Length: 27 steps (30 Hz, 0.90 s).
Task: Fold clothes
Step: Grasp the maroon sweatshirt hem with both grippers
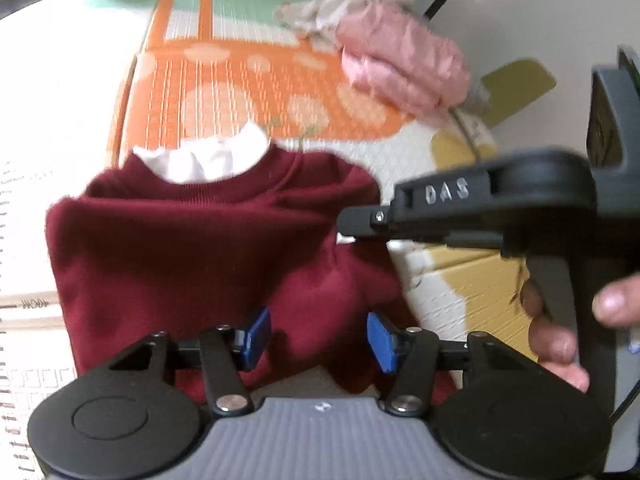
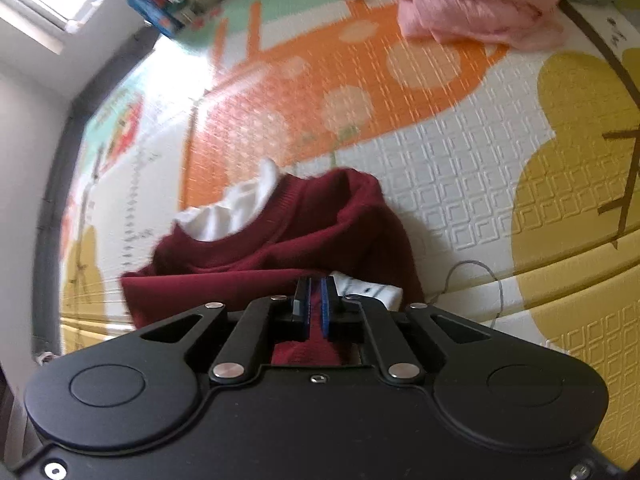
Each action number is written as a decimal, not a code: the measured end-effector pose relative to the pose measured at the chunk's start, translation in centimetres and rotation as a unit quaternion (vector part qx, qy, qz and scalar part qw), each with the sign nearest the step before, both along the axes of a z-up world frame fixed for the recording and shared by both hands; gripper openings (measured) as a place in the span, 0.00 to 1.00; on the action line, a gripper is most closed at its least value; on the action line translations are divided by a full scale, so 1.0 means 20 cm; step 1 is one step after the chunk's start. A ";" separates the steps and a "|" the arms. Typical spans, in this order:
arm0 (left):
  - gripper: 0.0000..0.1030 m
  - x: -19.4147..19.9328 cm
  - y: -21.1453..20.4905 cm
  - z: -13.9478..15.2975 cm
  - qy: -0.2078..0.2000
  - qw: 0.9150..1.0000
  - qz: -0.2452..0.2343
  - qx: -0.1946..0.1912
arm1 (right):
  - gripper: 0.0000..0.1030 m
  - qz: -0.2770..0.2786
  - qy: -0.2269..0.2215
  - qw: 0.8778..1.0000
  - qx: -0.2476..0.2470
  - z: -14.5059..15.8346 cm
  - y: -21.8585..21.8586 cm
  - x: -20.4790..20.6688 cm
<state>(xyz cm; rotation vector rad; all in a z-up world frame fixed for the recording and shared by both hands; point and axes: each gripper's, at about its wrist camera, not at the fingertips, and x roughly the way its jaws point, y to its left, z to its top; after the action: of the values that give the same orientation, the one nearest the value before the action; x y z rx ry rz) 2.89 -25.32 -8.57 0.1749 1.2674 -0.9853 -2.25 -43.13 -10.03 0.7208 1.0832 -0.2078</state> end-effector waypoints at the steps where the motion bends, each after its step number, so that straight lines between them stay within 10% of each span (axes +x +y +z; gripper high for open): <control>1: 0.54 0.01 0.01 0.03 0.000 1.000 0.004 -0.008 | 0.06 0.002 -0.010 1.000 -0.001 0.03 0.01 -0.01; 18: 0.53 0.31 0.19 0.00 -0.013 0.993 0.113 0.021 | 0.06 0.052 -0.013 0.999 0.010 0.11 0.19 -0.09; 27: 0.28 0.43 0.19 -0.13 -0.010 0.986 0.159 0.059 | 0.00 0.056 0.020 0.998 0.010 -0.03 0.23 -0.11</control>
<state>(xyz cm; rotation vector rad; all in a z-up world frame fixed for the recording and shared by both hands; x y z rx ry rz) 11.57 -21.62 -11.09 0.0709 1.2892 -0.6343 -4.45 -38.47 -10.53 0.6732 1.1612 -0.1162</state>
